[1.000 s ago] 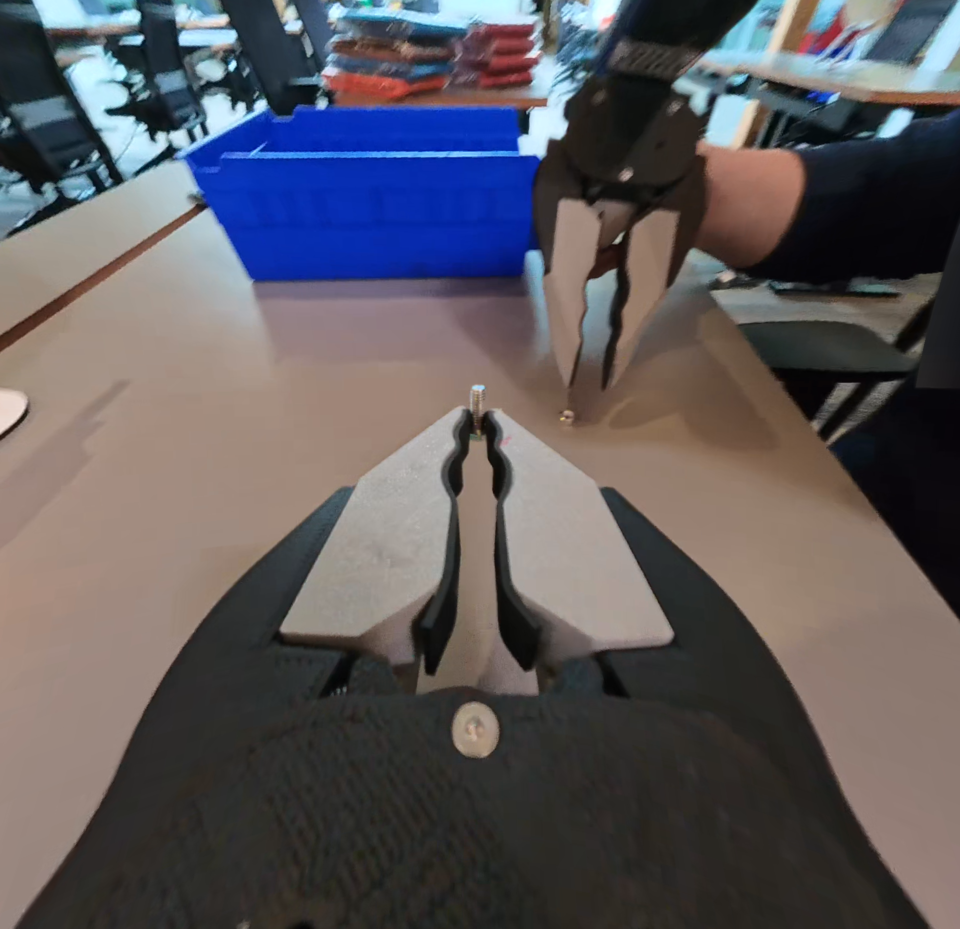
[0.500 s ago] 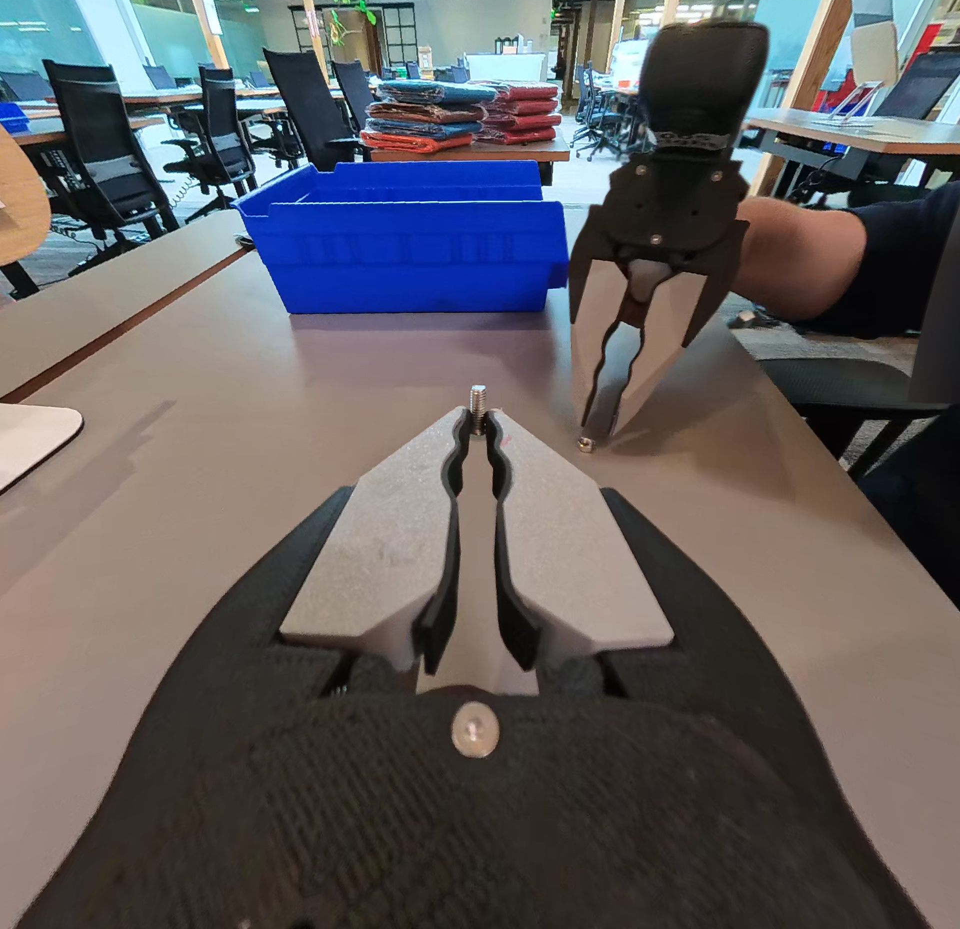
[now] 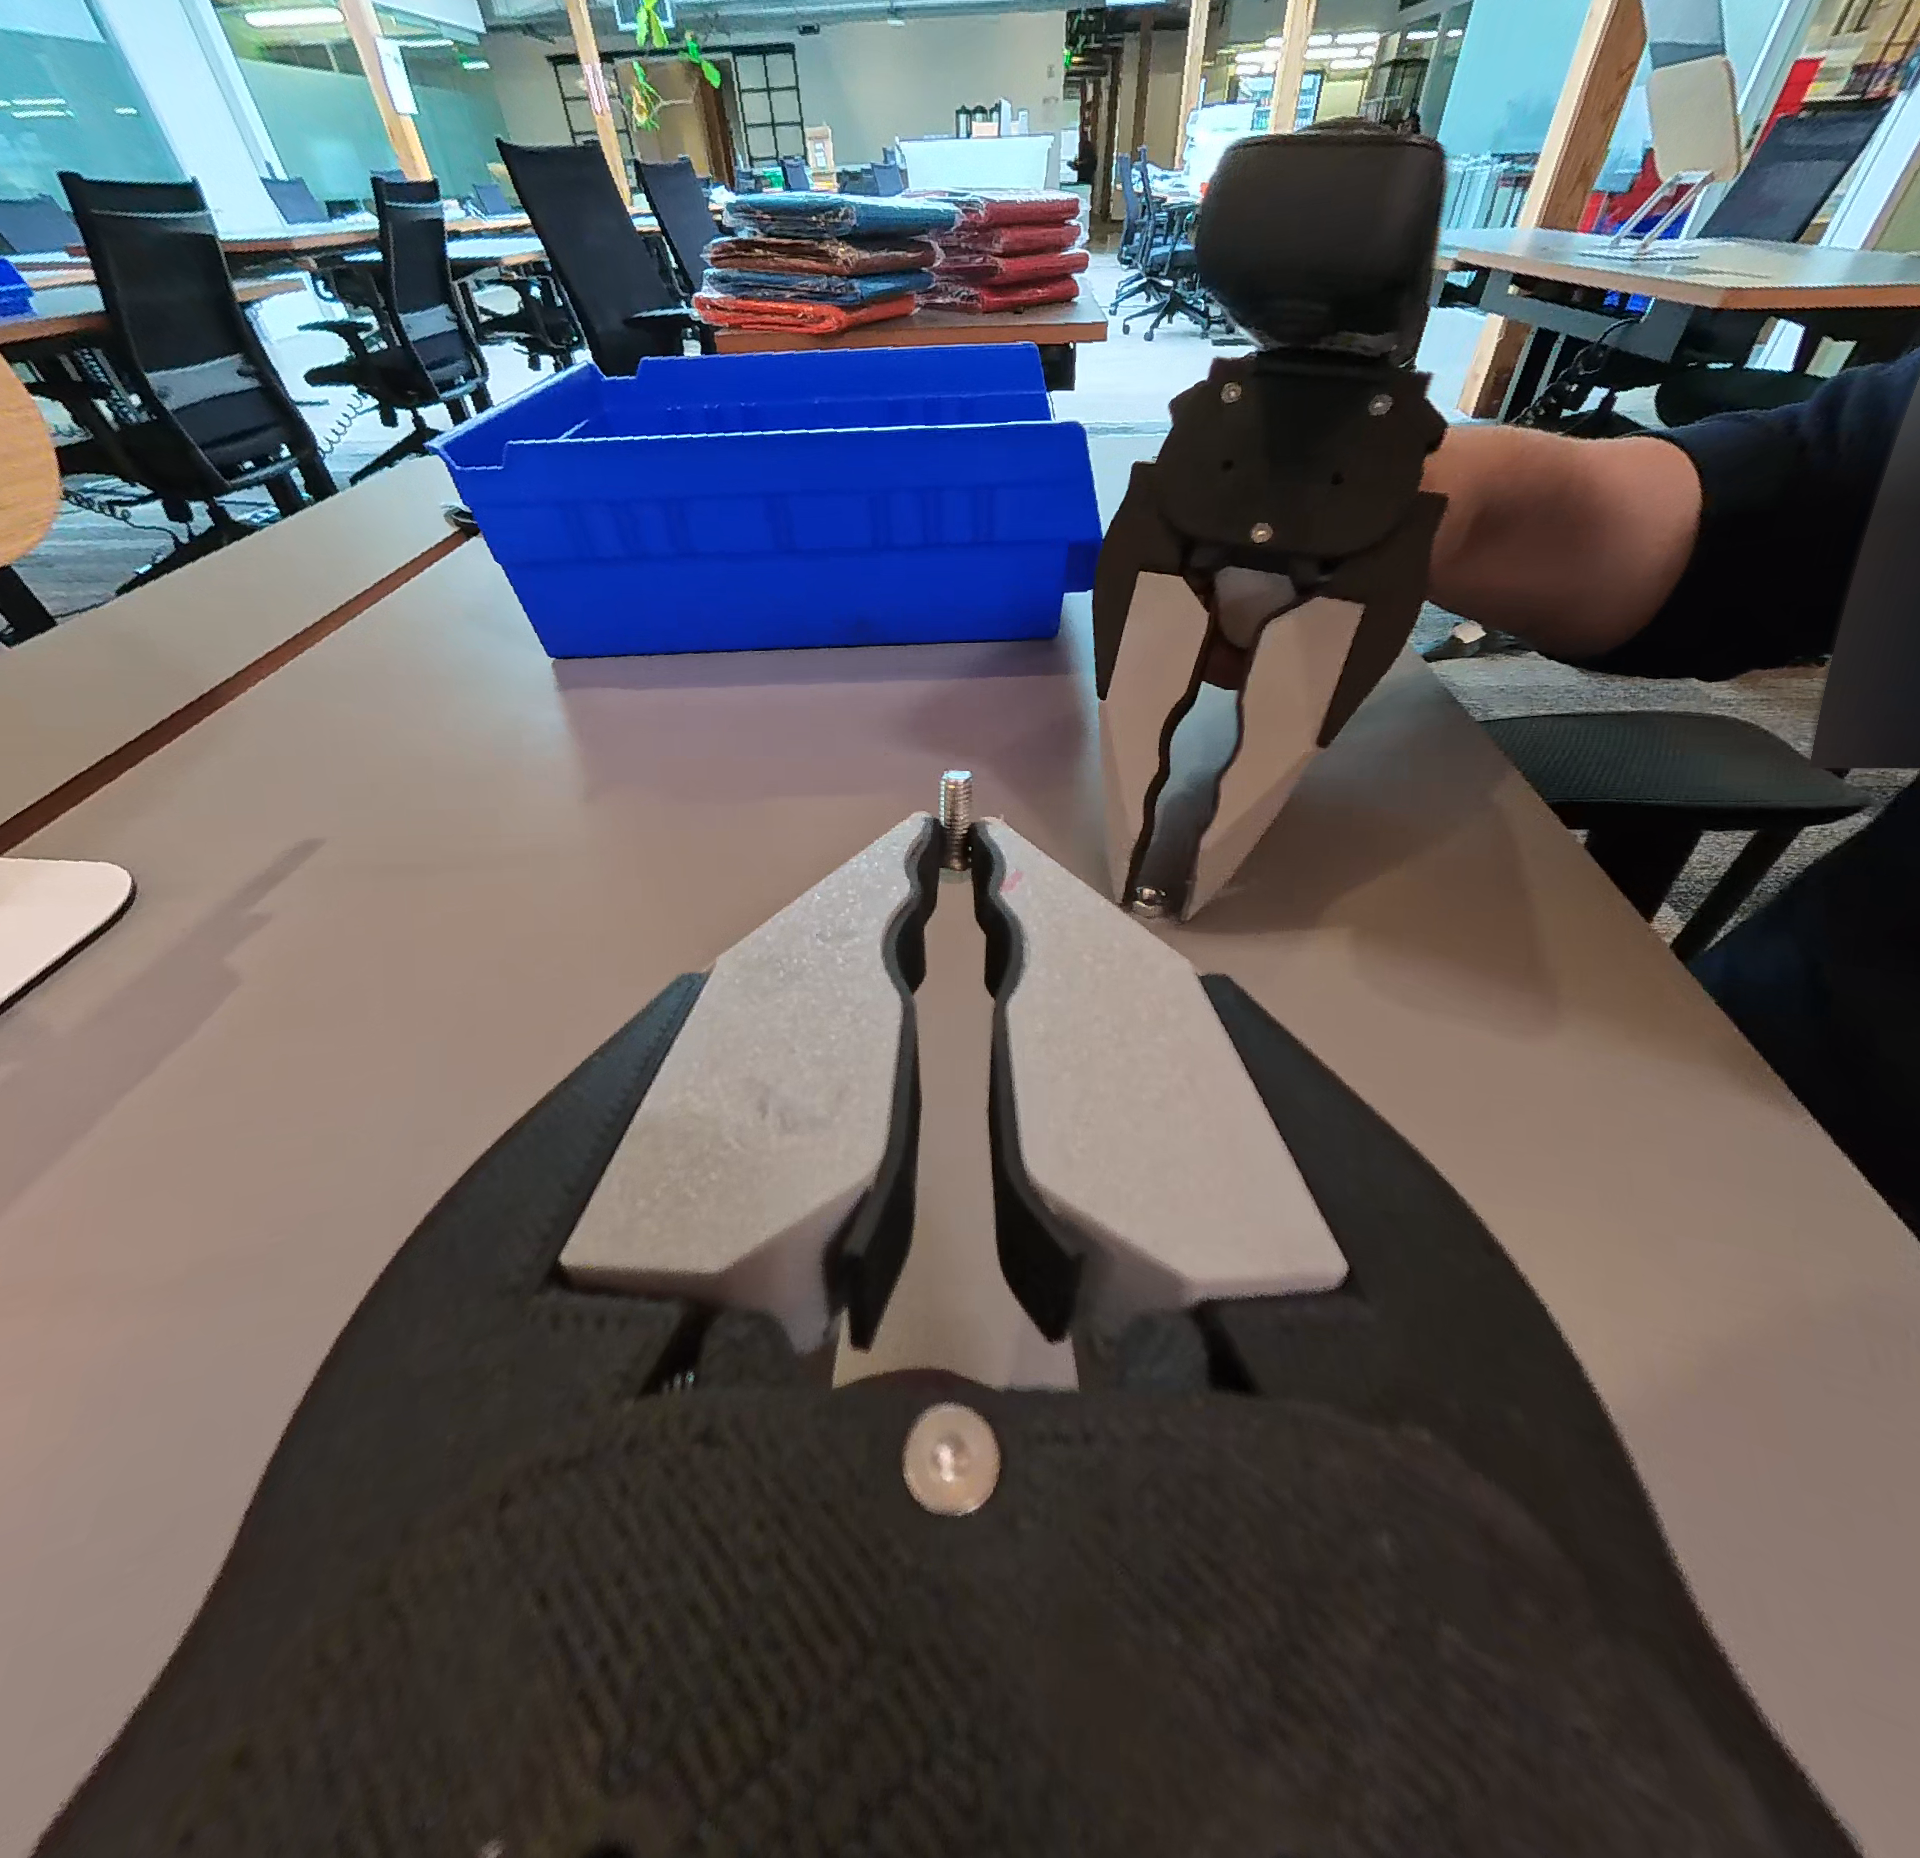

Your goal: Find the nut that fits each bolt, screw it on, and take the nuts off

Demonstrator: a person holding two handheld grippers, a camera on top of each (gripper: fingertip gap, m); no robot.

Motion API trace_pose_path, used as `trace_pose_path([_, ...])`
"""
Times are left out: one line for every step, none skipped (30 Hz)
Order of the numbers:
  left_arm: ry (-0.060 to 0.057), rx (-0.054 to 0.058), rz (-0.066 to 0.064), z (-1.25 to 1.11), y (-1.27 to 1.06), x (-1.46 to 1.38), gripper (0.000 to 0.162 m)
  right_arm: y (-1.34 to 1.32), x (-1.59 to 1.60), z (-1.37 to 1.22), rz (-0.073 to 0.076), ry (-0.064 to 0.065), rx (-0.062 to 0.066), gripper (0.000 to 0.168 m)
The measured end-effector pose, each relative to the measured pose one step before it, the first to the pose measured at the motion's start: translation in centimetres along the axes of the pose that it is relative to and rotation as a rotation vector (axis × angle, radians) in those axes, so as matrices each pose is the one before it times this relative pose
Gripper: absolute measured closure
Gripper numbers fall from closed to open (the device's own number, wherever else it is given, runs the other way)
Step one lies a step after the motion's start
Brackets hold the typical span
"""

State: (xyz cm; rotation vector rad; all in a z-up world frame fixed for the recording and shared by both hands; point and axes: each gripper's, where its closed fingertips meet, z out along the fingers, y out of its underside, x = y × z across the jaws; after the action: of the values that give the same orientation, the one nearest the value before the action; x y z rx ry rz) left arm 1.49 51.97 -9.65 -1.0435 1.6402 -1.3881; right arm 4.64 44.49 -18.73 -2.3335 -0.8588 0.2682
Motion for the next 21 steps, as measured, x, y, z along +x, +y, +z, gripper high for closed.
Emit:
trace_pose_path([0.0007, -0.0018, 0.0007, 0.037, 0.028, 0.017, 0.159, 0.017, 0.053, -0.036, 0.0061, -0.0003, 0.0031, 0.155])
trace_pose_path([0.0008, -0.0030, -0.0001, 0.032, 0.034, 0.011, 0.159, 0.065, 0.125, -0.012, 0.0038, 0.0034, 0.0002, 0.155])
trace_pose_path([-0.0003, -0.0029, 0.0002, 0.025, 0.043, -0.002, 0.159, 0.026, 0.074, -0.027, 0.0011, 0.0013, 0.0018, 0.157])
trace_pose_path([-0.0007, -0.0016, 0.0010, 0.018, 0.017, 0.003, 0.159, 0.028, 0.086, -0.010, -0.0003, 0.0017, 0.0005, 0.158])
trace_pose_path([-0.0003, -0.0008, 0.0012, 0.015, 0.007, 0.011, 0.159, 0.007, 0.071, 0.003, -0.0042, 0.0013, 0.0010, 0.160])
trace_pose_path([0.0002, -0.0006, 0.0009, -0.002, -0.003, 0.006, 0.159, 0.000, 0.050, 0.009, -0.0054, 0.0003, 0.0008, 0.160])
trace_pose_path([-0.0007, 0.0001, 0.0003, -0.005, -0.001, 0.001, 0.159, -0.012, 0.008, 0.011, -0.0023, -0.0025, 0.0000, 0.161])
trace_pose_path([-0.0004, 0.0005, -0.0005, 0.000, -0.007, -0.011, 0.159, -0.010, 0.014, 0.009, -0.0040, -0.0019, -0.0001, 0.161])
trace_pose_path([0.0008, 0.0003, -0.0008, -0.006, -0.002, -0.001, 0.159, -0.001, -0.001, 0.023, -0.0097, -0.0008, 0.0004, 0.160])
trace_pose_path([0.0004, 0.0000, -0.0007, -0.004, 0.000, 0.001, 0.159, 0.005, 0.007, 0.006, -0.0120, -0.0009, -0.0001, 0.161])
trace_pose_path([-0.0003, 0.0006, -0.0005, 0.000, -0.008, -0.009, 0.159, 0.005, 0.017, 0.000, -0.0074, -0.0015, -0.0011, 0.161])
trace_pose_path([0.0003, 0.0003, -0.0006, -0.002, -0.004, 0.000, 0.159, -0.016, 0.011, 0.006, -0.0051, -0.0022, -0.0013, 0.161])
trace_pose_path([-0.0001, -0.0002, -0.0006, -0.006, 0.004, -0.006, 0.159, -0.005, 0.036, 0.014, -0.0046, -0.0007, 0.0008, 0.161])
trace_pose_path([-0.0005, 0.0001, -0.0003, 0.001, -0.002, -0.005, 0.159, -0.036, 0.021, 0.031, -0.0016, -0.0028, 0.0034, 0.161])
trace_pose_path([0.0001, 0.0003, -0.0005, -0.002, -0.003, -0.005, 0.159, -0.038, 0.011, 0.028, -0.0015, -0.0020, 0.0039, 0.161])
trace_pose_path([0.0001, -0.0003, -0.0005, -0.007, -0.005, -0.004, 0.159, -0.020, 0.017, 0.015, -0.0038, -0.0002, 0.0031, 0.161])
trace_pose_path([0.0001, -0.0006, 0.0001, 0.008, 0.007, 0.006, 0.159, -0.032, 0.017, 0.027, 0.0007, 0.0001, 0.0031, 0.161])
trace_pose_path([-0.0002, 0.0000, 0.0013, -0.001, 0.000, 0.011, 0.159, -0.035, 0.002, 0.018, 0.0048, -0.0015, 0.0033, 0.162])
trace_pose_path([-0.0001, -0.0006, 0.0014, 0.016, 0.005, 0.013, 0.159, -0.041, 0.005, 0.021, 0.0053, -0.0021, 0.0037, 0.162])
trace_pose_path([0.0001, -0.0010, 0.0010, 0.015, 0.020, 0.018, 0.159, -0.041, 0.049, 0.021, 0.0035, 0.0002, 0.0036, 0.161])
trace_pose_path([0.0001, -0.0005, 0.0007, 0.000, 0.006, 0.005, 0.159, -0.050, 0.070, 0.000, 0.0035, 0.0005, 0.0041, 0.161])
